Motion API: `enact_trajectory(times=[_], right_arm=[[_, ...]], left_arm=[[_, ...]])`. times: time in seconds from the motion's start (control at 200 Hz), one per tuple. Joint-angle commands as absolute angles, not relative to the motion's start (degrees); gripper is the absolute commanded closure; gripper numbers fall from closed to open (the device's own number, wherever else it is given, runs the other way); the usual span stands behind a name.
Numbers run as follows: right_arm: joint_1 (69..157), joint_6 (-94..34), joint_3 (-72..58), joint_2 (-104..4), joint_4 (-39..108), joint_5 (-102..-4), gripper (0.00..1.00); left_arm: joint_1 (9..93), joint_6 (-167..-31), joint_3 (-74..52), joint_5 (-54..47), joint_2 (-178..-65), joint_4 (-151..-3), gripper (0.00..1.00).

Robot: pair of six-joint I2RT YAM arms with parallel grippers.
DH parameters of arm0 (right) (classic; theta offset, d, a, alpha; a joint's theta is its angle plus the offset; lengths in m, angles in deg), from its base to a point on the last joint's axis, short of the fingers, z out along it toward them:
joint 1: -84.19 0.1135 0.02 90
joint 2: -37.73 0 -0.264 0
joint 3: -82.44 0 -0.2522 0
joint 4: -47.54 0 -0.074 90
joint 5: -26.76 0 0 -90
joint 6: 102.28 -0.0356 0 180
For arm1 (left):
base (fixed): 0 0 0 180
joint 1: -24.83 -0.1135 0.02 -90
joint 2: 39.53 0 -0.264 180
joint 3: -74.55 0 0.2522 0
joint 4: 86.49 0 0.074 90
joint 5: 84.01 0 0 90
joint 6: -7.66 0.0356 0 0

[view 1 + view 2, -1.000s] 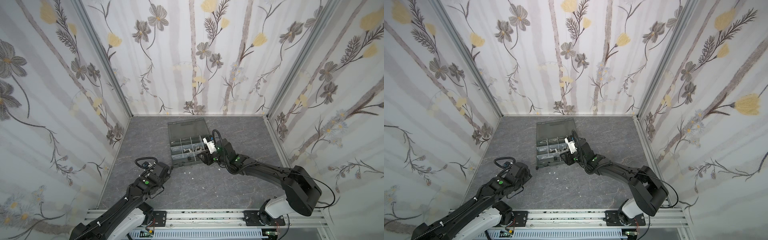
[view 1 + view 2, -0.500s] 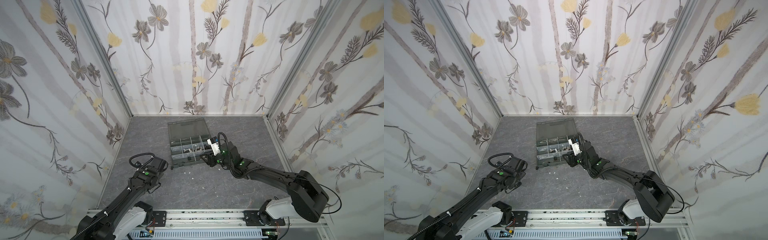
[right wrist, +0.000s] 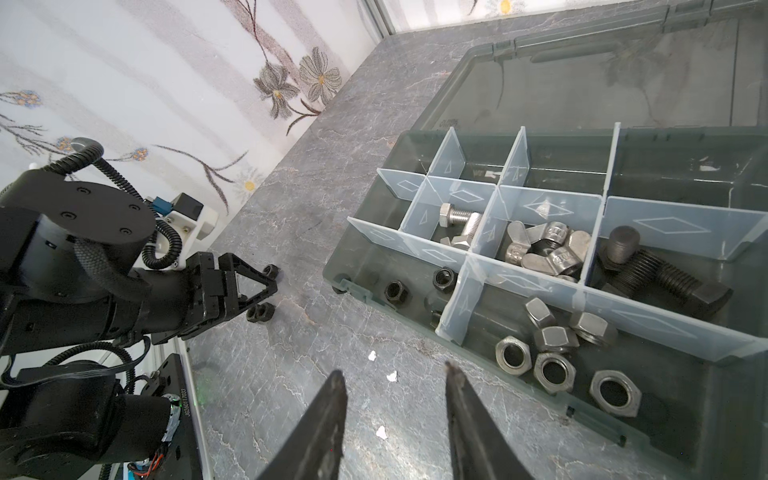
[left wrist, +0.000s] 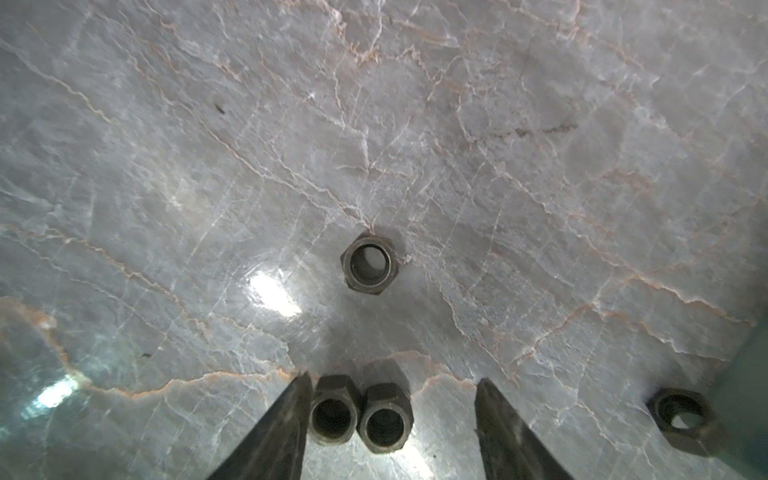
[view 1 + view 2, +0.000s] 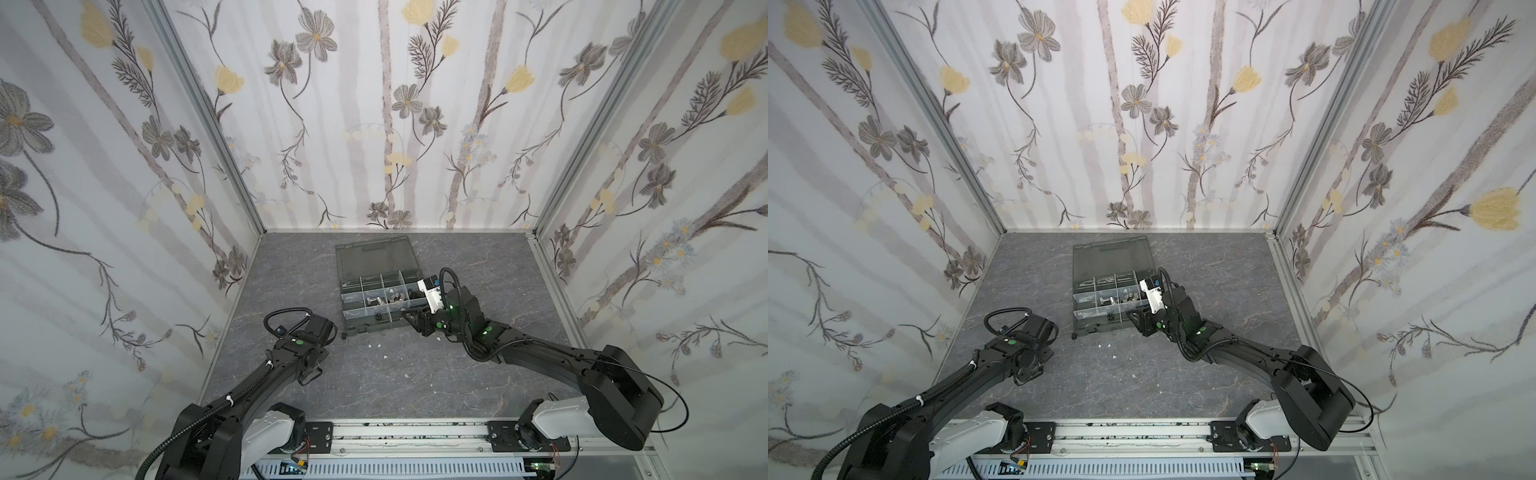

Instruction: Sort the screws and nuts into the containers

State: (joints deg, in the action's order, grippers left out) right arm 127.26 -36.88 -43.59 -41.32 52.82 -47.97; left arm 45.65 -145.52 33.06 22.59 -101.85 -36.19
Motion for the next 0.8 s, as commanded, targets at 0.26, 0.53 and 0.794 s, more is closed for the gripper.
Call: enact_trajectory(times=[0.26, 0.53, 0.794], right_arm=[[127.2, -37.1, -43.7, -41.8, 55.4, -47.5, 0.59], [127.2, -37.1, -43.7, -41.9, 55.3, -47.5, 0.59], [127.1, -37.1, -43.6, -41.8, 55.3, -47.6, 0.59]], left_arm=[[47.6, -146.2, 35.0, 19.7, -101.2, -40.6, 0.39], [50.9, -148.6, 34.3, 18.8, -101.6, -41.6, 0.39], [53.8, -150.0, 33.8, 17.7, -104.5, -44.7, 0.4]])
